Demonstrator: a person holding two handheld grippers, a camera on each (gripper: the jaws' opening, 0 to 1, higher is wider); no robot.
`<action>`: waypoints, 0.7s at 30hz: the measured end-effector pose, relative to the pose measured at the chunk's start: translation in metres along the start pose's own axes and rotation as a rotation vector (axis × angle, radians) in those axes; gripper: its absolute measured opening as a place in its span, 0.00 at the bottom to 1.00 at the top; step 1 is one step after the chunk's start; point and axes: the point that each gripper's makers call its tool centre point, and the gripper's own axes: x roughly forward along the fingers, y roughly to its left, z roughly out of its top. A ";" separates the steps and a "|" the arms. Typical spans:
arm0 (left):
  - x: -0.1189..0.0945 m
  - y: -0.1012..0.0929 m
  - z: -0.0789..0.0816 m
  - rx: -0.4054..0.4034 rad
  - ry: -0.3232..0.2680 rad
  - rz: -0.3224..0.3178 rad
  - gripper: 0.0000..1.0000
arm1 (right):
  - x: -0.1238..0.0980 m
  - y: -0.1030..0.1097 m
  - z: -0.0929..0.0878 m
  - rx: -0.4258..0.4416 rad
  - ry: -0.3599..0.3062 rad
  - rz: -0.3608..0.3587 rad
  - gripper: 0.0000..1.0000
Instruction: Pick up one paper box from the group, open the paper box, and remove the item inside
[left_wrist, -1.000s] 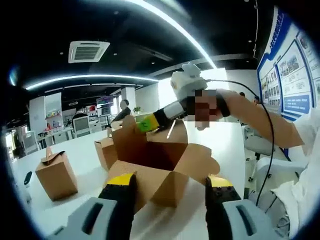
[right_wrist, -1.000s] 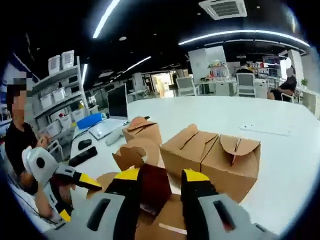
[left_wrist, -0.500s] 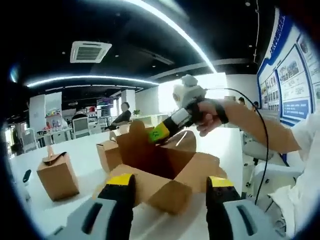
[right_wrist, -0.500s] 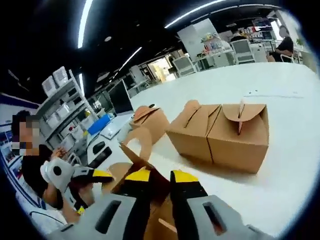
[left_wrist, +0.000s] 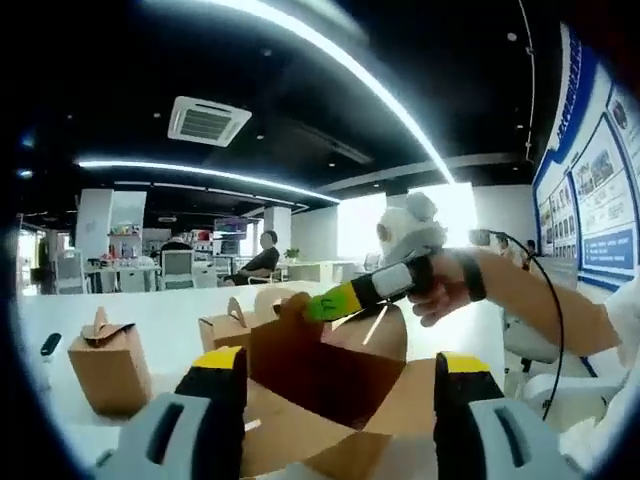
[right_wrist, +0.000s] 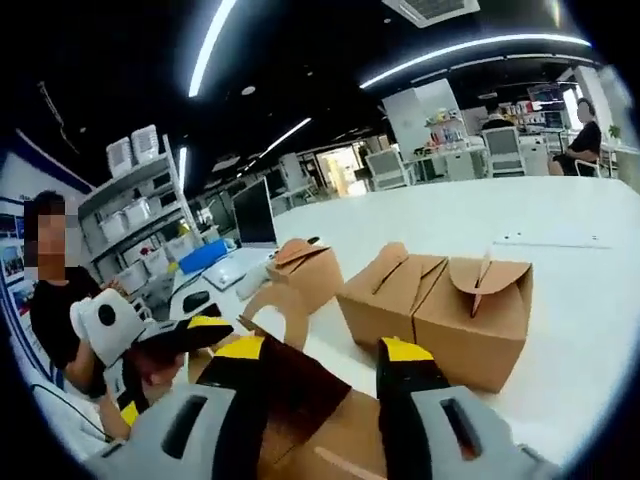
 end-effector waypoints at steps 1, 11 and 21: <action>0.005 0.001 -0.006 -0.032 0.025 0.018 0.77 | 0.000 -0.001 0.000 0.002 0.001 -0.002 0.43; 0.013 0.015 -0.033 -0.014 0.110 0.068 0.75 | 0.008 -0.002 0.007 0.029 -0.020 -0.033 0.43; 0.009 0.005 -0.034 -0.018 0.106 0.048 0.71 | 0.018 -0.016 0.008 0.131 -0.034 -0.077 0.44</action>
